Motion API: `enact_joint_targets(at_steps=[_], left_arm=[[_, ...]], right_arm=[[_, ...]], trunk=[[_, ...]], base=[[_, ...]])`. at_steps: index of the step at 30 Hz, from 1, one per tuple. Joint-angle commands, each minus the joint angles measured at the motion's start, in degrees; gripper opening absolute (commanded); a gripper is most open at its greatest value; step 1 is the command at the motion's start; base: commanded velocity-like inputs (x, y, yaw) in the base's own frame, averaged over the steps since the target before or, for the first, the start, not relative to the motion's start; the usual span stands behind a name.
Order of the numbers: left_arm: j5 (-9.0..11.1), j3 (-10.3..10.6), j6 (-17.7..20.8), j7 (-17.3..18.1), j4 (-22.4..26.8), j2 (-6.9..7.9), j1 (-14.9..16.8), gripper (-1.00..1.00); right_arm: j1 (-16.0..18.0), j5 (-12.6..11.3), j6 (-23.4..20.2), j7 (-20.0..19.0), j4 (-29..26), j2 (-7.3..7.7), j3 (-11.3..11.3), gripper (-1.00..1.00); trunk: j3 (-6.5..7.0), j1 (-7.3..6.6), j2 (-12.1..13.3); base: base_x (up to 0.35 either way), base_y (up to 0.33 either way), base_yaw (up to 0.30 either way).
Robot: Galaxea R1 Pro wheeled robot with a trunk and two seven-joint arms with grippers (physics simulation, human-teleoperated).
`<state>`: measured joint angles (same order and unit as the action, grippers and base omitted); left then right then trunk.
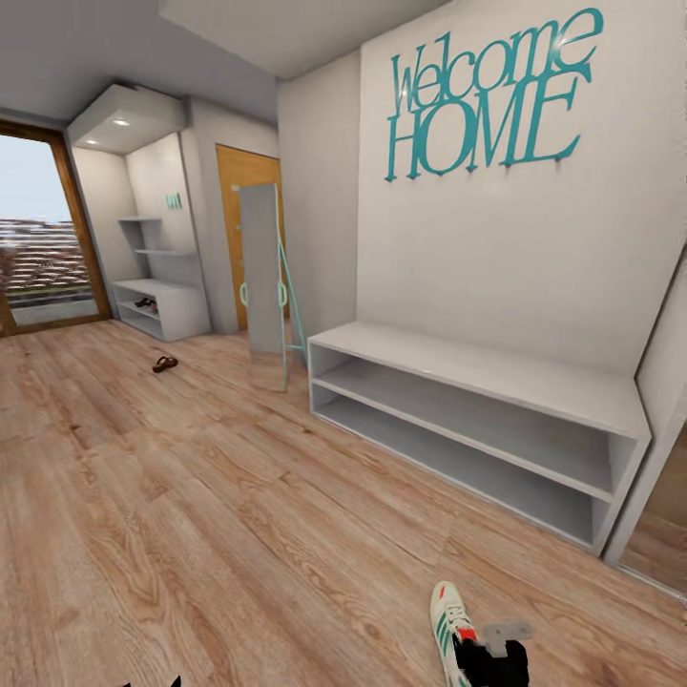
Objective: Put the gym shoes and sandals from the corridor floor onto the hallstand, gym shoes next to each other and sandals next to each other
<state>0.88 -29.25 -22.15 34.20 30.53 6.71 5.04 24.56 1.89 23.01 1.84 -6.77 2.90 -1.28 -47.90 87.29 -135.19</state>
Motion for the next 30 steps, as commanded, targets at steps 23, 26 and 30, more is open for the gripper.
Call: enact_joint_targets(at_steps=[23,26,30], left_arm=[[0.09,-0.31,0.00,0.52,-0.03,-0.03,0.05,1.00],[0.05,-0.22,0.00,0.52,0.15,-0.03,0.05,1.00],[0.02,-0.16,0.00,0.52,0.52,-0.07,0.25,1.00]], right_arm=[[0.02,0.17,0.19,0.31,0.02,0.27,-0.03,1.00],[0.04,0.14,0.19,0.37,-0.03,0.23,-0.02,1.00],[0.04,0.10,0.14,0.41,-0.11,0.18,0.07,1.00]], trunk=[[-0.06,-0.01,-0.02],[-0.06,-0.01,-0.02],[-0.06,-0.01,-0.02]], base=[[0.000,-0.050,0.000],[0.000,0.000,0.000],[0.000,0.000,0.000]])
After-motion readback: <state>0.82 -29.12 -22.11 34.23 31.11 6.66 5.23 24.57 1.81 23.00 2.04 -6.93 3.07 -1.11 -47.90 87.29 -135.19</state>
